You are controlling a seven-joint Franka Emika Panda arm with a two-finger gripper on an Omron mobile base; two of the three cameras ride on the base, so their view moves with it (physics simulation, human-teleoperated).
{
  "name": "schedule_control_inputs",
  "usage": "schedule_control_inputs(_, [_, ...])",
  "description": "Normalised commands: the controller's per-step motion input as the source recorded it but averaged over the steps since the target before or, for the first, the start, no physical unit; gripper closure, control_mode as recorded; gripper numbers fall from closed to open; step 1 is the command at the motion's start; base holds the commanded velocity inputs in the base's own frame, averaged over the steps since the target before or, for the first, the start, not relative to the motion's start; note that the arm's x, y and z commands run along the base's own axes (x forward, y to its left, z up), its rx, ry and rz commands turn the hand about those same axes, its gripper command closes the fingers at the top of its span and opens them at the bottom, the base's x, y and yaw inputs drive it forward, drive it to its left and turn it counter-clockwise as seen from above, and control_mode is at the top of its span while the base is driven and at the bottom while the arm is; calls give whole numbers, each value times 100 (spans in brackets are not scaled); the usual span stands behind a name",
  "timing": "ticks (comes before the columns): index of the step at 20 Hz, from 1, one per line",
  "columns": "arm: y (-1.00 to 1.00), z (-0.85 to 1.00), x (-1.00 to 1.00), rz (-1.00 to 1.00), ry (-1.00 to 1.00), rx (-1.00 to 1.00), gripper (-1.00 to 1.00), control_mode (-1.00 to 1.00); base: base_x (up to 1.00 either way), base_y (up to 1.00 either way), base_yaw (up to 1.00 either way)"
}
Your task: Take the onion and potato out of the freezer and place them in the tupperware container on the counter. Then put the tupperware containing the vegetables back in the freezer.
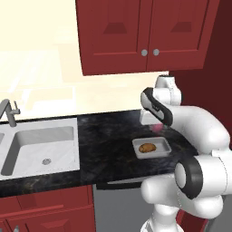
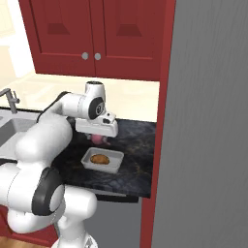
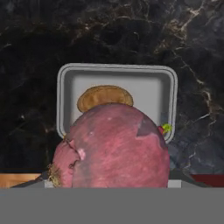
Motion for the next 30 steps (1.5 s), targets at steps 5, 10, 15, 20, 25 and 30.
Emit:
schedule_control_inputs(5, [0, -60, 57, -13, 6, 0, 100, -100, 0, 0, 0])
schedule_control_inputs(10, [0, -49, 19, -12, 3, 0, 100, -100, 0, 0, 0])
schedule_control_inputs(15, [-15, -43, 0, -9, 1, 0, 100, -100, 0, 0, 0])
schedule_control_inputs(20, [-19, -37, 0, -6, 0, 0, 100, -100, 0, 0, 0])
schedule_control_inputs(25, [0, -31, 0, -2, 0, 0, 100, -100, 0, 0, 0])
schedule_control_inputs(30, [-2, -12, 2, 0, 0, 0, 100, -100, 0, 0, 0])
